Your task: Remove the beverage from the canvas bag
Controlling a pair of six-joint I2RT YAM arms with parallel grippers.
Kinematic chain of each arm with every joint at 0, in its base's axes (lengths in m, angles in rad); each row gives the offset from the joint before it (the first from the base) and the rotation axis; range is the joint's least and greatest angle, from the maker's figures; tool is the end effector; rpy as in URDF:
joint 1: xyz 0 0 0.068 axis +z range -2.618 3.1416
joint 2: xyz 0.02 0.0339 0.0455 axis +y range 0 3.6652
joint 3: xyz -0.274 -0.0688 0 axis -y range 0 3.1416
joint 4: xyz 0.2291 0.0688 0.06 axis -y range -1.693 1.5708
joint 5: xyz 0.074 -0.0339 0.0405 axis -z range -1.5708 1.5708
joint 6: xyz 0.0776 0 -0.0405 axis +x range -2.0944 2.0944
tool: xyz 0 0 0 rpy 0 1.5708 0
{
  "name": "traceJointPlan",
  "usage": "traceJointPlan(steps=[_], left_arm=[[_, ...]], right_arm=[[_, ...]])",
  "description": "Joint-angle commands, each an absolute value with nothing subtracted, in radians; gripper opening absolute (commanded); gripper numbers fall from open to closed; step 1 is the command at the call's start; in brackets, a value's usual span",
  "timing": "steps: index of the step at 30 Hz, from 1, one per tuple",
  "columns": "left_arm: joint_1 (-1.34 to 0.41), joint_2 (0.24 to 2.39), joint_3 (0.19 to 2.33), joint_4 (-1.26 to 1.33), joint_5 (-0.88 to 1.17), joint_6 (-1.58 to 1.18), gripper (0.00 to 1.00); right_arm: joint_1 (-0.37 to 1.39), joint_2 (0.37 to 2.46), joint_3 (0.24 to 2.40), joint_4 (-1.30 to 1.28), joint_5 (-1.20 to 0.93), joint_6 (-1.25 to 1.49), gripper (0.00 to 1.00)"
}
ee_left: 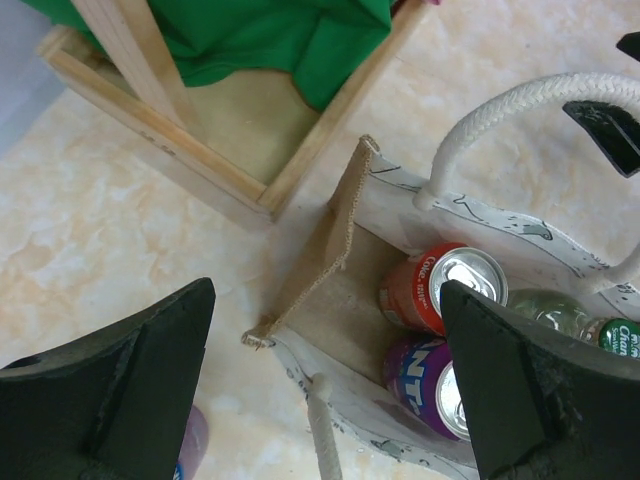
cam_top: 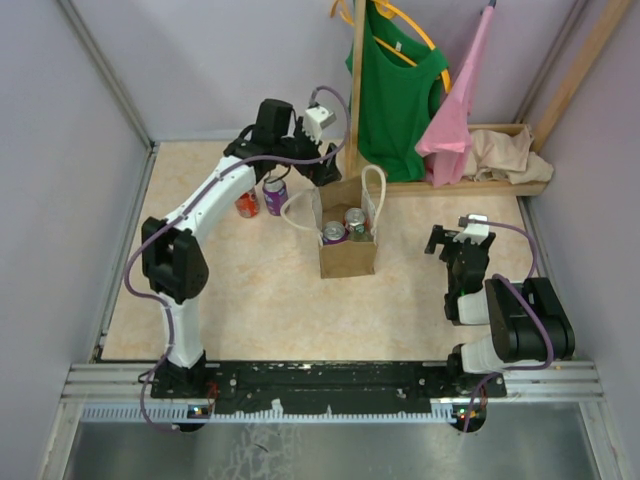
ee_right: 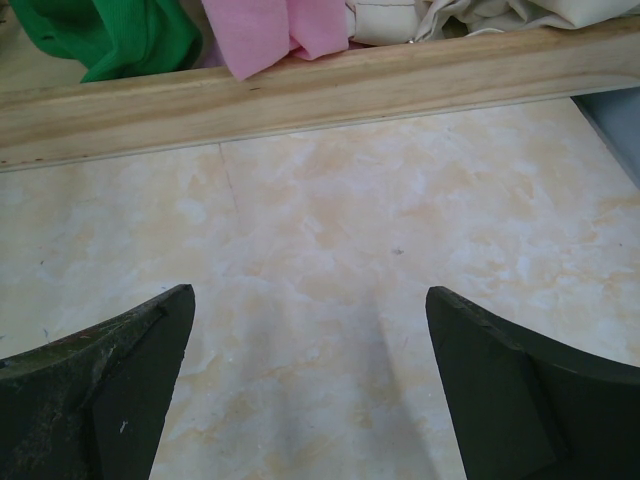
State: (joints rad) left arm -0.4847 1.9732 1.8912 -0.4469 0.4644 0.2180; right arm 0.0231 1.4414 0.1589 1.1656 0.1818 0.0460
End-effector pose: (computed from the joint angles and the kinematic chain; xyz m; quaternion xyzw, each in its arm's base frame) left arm 0.4124 -0.2564 0.3343 0.3980 0.7531 -0.2622 0.4535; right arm 0.2569 -0.0081 0.1651 0.0688 0.7434 -0.0449 0.6638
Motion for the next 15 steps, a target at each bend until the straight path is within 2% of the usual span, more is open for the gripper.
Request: traceJointPlan(steps=[1, 15], left_arm=[[-0.5, 2.026, 1.968, -0.483, 0.58, 0.242, 0.99], [-0.57, 2.134, 2.051, -0.636, 0.542, 0.326, 0.99]], right_arm=[[0.021, 1.442, 0.179, 1.216, 0.185, 0.047, 0.99], [0.021, 1.442, 0.179, 1.216, 0.185, 0.047, 0.99]])
